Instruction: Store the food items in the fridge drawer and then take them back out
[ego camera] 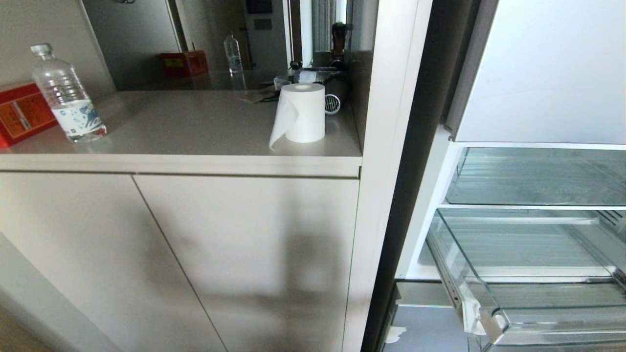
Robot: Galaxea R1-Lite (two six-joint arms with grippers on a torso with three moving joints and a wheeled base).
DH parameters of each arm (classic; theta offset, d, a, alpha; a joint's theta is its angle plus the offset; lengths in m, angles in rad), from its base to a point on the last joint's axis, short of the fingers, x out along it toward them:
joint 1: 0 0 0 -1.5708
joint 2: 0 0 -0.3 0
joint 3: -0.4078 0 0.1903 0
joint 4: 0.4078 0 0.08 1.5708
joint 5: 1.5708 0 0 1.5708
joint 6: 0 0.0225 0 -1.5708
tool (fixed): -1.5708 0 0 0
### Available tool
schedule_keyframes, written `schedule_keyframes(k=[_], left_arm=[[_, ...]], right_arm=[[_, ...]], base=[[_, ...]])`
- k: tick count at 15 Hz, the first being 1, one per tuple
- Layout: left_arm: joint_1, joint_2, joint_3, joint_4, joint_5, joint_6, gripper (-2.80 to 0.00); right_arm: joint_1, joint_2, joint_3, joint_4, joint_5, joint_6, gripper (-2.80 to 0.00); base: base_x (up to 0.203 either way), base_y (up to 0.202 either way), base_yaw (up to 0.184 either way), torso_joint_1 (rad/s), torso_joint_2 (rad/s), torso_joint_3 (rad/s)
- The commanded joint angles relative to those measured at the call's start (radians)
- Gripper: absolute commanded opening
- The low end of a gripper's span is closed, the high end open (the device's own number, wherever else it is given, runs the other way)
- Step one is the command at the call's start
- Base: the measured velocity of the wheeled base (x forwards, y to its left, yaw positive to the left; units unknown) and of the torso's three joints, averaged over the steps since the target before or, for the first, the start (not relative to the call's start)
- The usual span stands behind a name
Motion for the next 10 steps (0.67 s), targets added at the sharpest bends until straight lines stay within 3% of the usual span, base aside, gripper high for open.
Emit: schedule_keyframes(k=[1,3,5,7,10], left_arm=[[0.0,0.0,0.0,0.0,0.0,0.0,-2.8],[0.0,0.0,0.0,0.0,0.0,0.0,-2.8],[0.0,0.0,0.0,0.0,0.0,0.0,-2.8],[0.0,0.001,0.0,0.0,0.0,0.0,-2.8],[0.0,0.0,0.0,0.0,0.0,0.0,-2.8]], right_arm=[[-0.002,-0.02,0.086,-0.006,0.039,-0.004,-2.8],[-0.02,-0.02,0.246,-0.103,0.085,-0.041,-2.8],[-0.051,-0.031,0.415,-0.296,0.113,-0.099,-2.8],[-0.102,-0.089,0.443,-0.342,0.116,-0.139,-2.8],[-0.097,-0.201,0.441,-0.287,0.052,-0.177,-2.8]], base=[[0.0,0.0,0.0,0.0,0.0,0.0],[0.0,0.0,0.0,0.0,0.0,0.0],[0.0,0.0,0.0,0.0,0.0,0.0],[0.0,0.0,0.0,0.0,0.0,0.0],[0.0,0.0,0.0,0.0,0.0,0.0]])
